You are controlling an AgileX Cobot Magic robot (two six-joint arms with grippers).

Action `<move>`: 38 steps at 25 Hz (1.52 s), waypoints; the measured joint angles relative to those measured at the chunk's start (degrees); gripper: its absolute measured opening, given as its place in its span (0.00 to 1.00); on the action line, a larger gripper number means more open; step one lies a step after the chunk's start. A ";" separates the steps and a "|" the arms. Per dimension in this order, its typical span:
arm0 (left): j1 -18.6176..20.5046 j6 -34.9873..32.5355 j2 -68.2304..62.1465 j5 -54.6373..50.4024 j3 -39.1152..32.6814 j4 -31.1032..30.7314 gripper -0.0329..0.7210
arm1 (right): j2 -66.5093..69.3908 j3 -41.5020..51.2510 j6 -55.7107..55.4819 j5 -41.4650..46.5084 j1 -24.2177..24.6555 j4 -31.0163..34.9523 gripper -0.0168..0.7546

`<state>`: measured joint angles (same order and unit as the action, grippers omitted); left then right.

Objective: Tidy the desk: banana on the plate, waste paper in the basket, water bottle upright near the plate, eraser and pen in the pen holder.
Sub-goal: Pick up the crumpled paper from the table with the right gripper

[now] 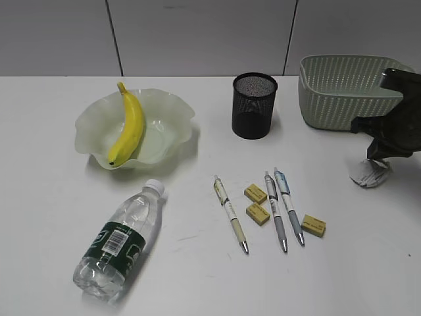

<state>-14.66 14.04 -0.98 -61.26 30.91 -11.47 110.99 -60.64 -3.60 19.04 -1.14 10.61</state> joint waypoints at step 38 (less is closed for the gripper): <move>0.00 0.00 0.01 0.00 0.00 0.05 0.36 | -16.46 -0.40 0.47 -9.57 0.00 -10.31 0.04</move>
<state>-14.66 14.04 -0.97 -61.26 30.91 -11.42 94.53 -61.04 -3.13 9.47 -1.14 0.30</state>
